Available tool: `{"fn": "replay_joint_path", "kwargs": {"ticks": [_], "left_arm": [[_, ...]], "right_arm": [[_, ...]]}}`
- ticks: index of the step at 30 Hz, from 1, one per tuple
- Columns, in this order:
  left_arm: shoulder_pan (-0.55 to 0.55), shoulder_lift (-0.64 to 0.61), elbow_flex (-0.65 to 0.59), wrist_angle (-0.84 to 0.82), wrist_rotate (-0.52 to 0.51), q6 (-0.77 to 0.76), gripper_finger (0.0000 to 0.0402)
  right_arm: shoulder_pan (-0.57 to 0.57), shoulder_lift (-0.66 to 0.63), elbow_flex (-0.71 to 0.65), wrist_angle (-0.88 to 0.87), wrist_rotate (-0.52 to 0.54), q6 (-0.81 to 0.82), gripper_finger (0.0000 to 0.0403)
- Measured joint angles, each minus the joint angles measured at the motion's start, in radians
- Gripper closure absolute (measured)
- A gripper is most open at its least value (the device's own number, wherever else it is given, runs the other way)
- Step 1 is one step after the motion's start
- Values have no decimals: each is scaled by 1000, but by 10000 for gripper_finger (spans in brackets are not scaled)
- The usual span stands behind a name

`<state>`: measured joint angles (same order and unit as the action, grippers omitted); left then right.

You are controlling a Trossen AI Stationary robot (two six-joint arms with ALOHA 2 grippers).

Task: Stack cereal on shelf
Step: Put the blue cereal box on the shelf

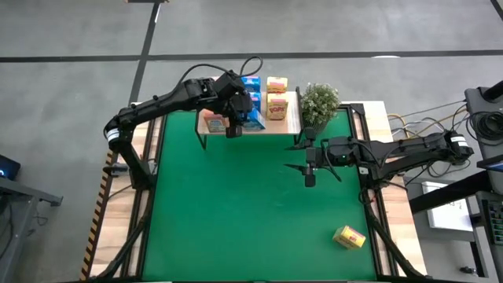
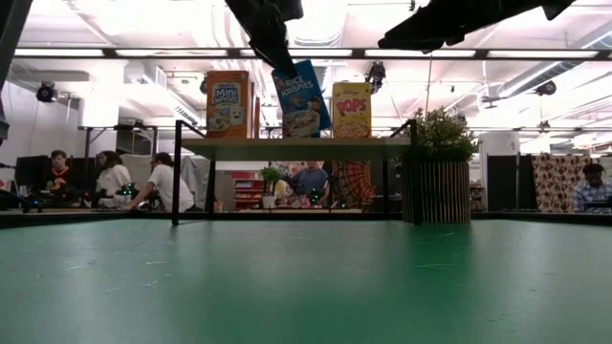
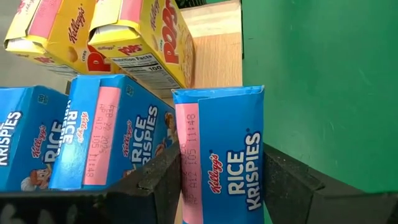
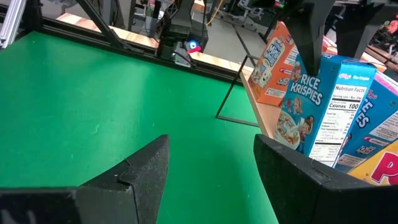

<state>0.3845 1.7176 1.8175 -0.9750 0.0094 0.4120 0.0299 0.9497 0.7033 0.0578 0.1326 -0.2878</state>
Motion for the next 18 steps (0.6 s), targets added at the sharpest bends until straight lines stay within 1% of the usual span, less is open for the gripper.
{"fn": "replay_joint_path", "kwargs": {"ticks": [10, 16, 18], "left_arm": [[4, 0, 0, 39, 0, -3, 192], [4, 0, 1, 51, 0, -3, 184], [4, 0, 17, 29, 0, -3, 184]], "right_arm": [[0, 0, 0, 0, 0, 0, 179], [0, 0, 0, 0, 0, 0, 179], [0, 0, 0, 0, 0, 1, 179]]}}
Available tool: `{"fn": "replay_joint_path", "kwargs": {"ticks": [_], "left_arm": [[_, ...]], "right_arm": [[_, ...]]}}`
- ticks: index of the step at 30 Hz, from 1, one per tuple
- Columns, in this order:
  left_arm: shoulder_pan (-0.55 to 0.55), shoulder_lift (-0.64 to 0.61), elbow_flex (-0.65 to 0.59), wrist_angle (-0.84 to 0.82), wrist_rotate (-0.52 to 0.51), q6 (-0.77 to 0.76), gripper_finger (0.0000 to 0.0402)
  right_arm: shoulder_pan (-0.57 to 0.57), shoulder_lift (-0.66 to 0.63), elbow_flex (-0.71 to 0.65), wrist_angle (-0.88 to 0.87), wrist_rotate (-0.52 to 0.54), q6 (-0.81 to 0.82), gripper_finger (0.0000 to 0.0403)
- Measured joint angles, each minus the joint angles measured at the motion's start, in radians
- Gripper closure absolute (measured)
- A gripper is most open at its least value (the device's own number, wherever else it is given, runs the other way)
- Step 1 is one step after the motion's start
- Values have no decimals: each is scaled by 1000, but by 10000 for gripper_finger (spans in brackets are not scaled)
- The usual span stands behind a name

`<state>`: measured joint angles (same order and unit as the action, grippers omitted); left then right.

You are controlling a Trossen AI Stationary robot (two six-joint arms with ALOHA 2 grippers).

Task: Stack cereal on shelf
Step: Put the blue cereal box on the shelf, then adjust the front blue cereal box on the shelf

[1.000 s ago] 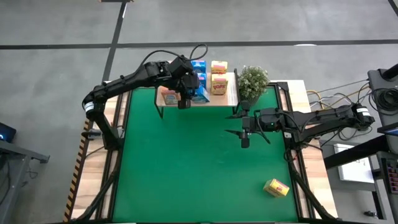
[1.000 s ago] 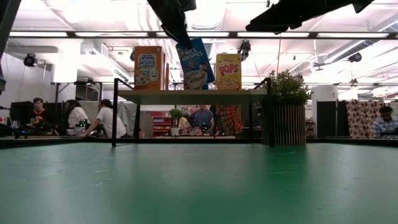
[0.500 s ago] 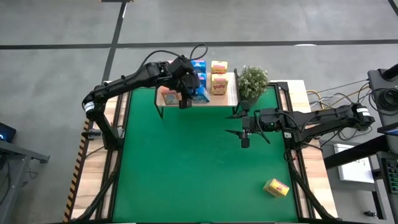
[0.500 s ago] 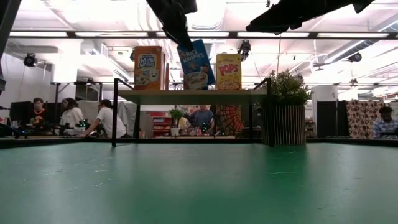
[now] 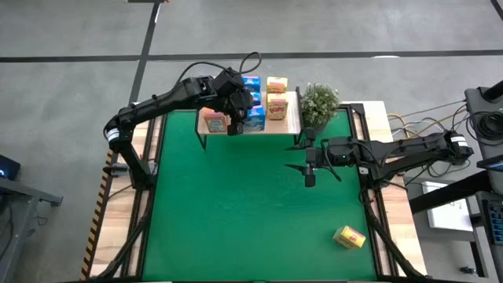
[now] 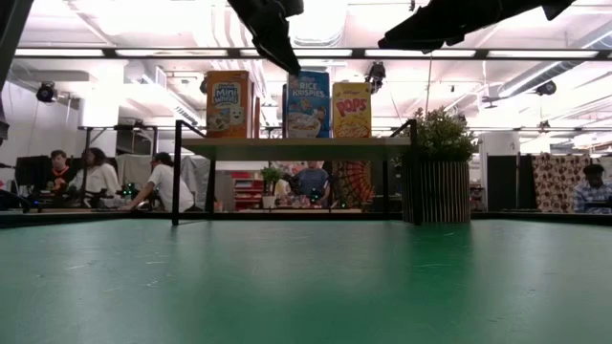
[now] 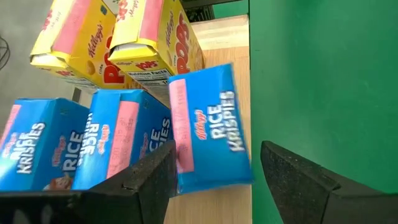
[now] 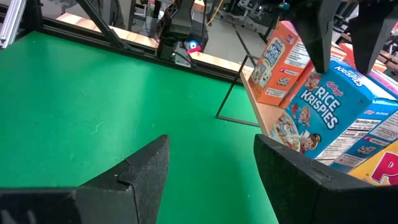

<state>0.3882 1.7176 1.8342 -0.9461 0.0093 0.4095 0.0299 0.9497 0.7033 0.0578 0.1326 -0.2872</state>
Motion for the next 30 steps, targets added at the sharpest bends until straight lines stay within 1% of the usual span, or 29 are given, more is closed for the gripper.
{"fn": "replay_joint_path", "kwargs": {"ticks": [8, 11, 13, 15, 17, 20, 23, 26, 30], "left_arm": [[-19, -4, 130, -143, 0, -12, 184], [-37, -17, 161, -194, 0, -26, 185], [-55, -34, 165, -213, 0, -35, 185], [-80, -59, 149, -211, -9, -51, 186], [-114, -87, 122, -214, -56, -68, 189], [-184, -141, 47, -177, -178, -107, 196], [-260, -212, -76, -85, -260, -129, 204], [-328, -296, -235, 52, -291, -135, 213], [-392, -410, -458, 257, -299, -147, 225]], "right_arm": [[0, 0, 0, 7, 0, 45, 179], [0, 1, 0, 10, 0, 70, 179], [0, 1, 0, 11, 8, 92, 181], [0, 1, 0, 18, 38, 119, 190], [0, 6, 0, 25, 69, 147, 207], [0, 22, 0, 30, 112, 181, 244], [0, 37, 0, 37, 183, 213, 289], [-3, 52, 0, 37, 248, 238, 335], [-23, 66, 3, 43, 261, 270, 386]]}}
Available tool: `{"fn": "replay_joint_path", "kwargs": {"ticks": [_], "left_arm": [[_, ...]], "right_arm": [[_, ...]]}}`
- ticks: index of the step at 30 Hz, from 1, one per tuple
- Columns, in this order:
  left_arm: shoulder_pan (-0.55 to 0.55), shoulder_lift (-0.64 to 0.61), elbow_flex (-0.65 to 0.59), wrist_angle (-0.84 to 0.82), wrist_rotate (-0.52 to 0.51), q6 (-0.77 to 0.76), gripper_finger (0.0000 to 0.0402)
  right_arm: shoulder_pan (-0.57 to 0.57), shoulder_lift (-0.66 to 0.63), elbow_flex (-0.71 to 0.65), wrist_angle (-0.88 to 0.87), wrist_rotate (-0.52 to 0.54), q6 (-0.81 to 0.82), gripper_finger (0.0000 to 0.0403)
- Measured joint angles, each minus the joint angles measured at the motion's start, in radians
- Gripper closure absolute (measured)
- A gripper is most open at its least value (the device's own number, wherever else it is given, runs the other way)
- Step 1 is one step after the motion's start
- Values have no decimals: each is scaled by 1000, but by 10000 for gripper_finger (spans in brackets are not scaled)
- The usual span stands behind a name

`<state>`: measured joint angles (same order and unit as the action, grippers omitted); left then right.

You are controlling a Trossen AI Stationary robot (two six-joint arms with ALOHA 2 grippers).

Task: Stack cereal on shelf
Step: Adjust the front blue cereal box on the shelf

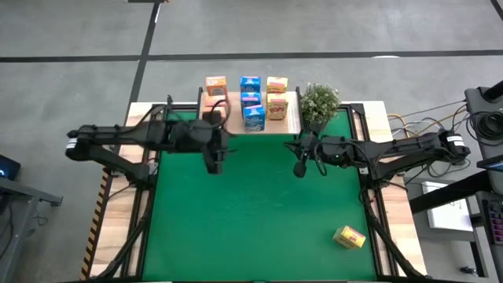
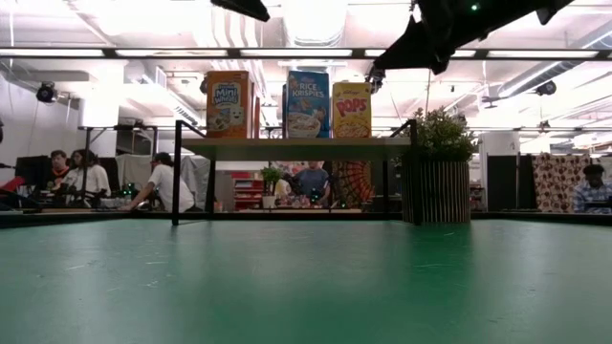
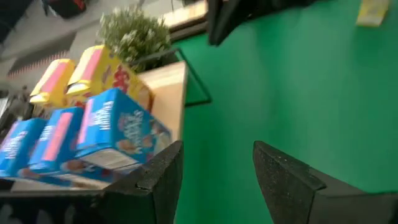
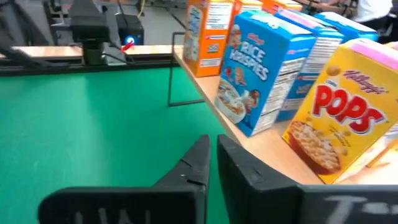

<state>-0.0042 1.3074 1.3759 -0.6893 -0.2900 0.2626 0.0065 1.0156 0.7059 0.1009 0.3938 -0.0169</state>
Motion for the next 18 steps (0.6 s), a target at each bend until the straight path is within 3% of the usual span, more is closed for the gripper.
{"fn": "replay_joint_path", "kwargs": {"ticks": [10, 18], "left_arm": [[-82, -204, -425, 448, -99, -37, 242], [-84, -348, -654, 635, -108, -76, 242]], "right_arm": [[-101, 94, 110, -8, -2, 25, 394], [-196, 248, 330, -198, -8, -21, 394]]}}
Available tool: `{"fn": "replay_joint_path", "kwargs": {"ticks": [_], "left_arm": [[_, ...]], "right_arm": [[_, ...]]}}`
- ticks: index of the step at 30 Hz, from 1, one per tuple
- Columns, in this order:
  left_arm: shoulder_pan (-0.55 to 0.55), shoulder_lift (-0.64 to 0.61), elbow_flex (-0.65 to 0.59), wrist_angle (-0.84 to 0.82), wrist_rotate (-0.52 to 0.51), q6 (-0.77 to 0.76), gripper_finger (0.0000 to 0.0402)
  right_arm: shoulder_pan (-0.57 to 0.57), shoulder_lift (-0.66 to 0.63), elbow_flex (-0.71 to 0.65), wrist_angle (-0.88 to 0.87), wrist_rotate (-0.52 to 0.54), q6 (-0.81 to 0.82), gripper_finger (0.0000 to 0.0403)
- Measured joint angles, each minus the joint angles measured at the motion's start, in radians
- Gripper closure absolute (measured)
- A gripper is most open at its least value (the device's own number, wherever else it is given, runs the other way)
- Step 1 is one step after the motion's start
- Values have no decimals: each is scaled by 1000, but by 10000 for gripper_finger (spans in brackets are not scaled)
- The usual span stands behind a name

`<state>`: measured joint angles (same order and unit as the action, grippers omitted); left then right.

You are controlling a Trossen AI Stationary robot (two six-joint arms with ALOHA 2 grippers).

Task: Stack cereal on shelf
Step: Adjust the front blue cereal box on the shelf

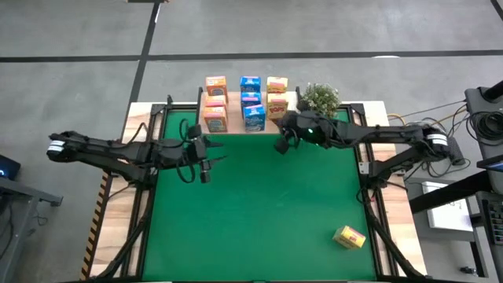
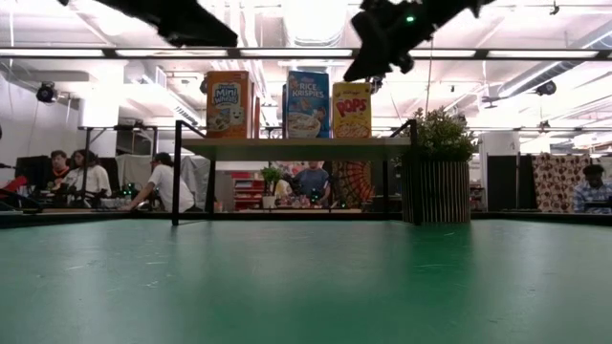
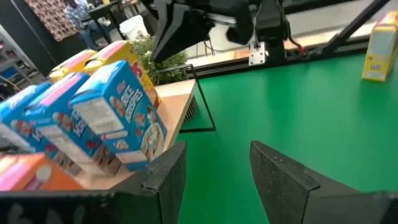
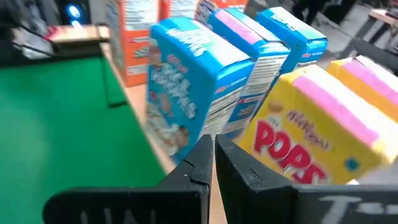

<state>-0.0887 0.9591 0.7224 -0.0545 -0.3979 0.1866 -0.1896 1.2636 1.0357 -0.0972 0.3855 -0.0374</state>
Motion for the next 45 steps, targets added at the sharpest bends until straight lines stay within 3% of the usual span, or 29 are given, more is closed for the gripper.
{"fn": "replay_joint_path", "kwargs": {"ticks": [6, 11, 45], "left_arm": [[0, -99, -104, 47, -4, -50, 242], [0, -147, -139, 65, -5, -57, 242], [0, -175, -153, 79, -4, -57, 242]], "right_arm": [[-52, 119, 187, -179, 0, -27, 394], [-60, 176, 263, -242, 2, -33, 394], [-26, 227, 272, -207, -1, -52, 394]]}}
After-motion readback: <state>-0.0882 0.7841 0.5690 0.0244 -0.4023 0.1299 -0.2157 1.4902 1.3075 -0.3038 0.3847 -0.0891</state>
